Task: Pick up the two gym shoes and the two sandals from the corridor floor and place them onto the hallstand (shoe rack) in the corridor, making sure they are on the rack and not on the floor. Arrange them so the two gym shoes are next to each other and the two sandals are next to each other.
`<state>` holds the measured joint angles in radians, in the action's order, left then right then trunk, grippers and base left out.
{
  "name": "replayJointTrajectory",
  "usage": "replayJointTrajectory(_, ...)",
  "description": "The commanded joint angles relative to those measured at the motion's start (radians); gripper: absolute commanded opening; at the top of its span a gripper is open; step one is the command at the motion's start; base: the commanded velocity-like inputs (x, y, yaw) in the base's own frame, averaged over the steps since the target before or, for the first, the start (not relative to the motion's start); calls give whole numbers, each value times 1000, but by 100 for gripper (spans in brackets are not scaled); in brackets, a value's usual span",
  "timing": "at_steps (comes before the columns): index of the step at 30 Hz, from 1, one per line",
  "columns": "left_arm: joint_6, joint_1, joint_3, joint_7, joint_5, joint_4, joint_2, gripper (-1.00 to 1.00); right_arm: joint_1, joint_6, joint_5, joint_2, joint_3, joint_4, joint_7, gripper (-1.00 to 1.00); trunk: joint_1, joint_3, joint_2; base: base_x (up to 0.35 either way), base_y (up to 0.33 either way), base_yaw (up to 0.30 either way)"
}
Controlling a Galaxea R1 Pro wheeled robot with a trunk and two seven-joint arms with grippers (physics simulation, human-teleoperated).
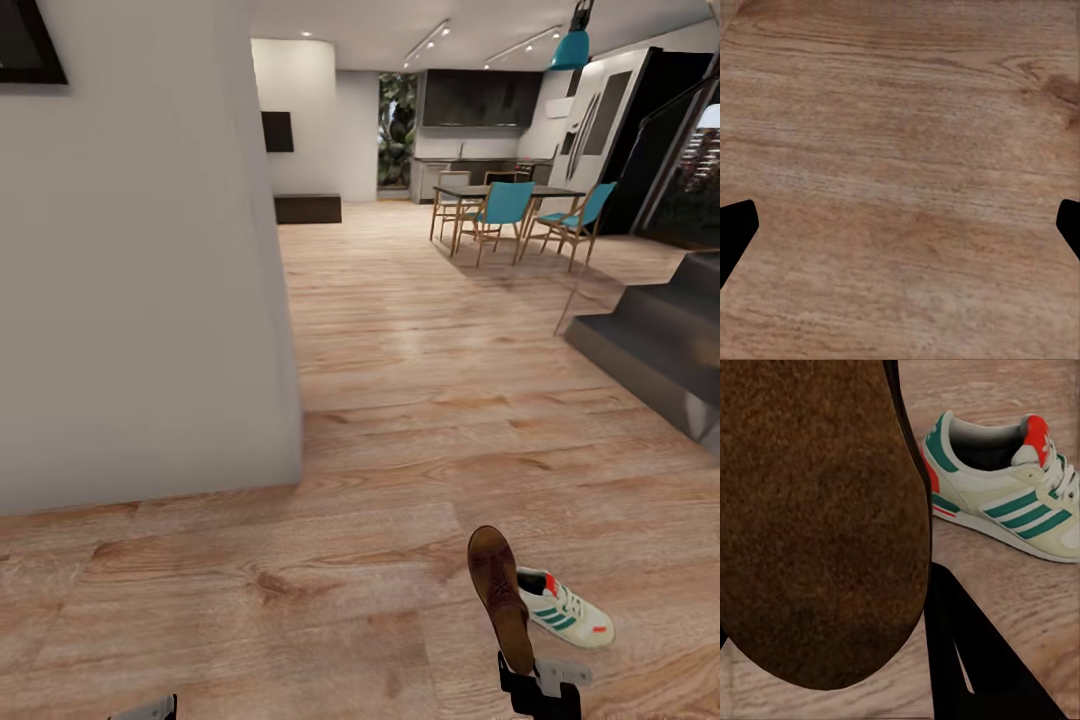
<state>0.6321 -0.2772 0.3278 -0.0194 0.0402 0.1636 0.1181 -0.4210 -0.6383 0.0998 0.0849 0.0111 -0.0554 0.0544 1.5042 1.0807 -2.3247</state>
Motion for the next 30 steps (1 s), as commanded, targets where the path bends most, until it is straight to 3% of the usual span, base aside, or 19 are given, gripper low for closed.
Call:
replayJointTrajectory(1,3,0,2,-2,4,-1,0,100,-1,-3,11,0,3,1,-2,-100,0,0,0,84,291,-299)
replayJointTrajectory(20,5,0,2,-2,4,-1,0,100,-1,-3,11,0,3,1,-2,-100,0,-8,0,128,263,-299)
replayJointTrajectory(30,5,0,2,-2,4,0,0,100,-1,-3,11,0,3,1,-2,-100,0,-13,0,75,92,-299)
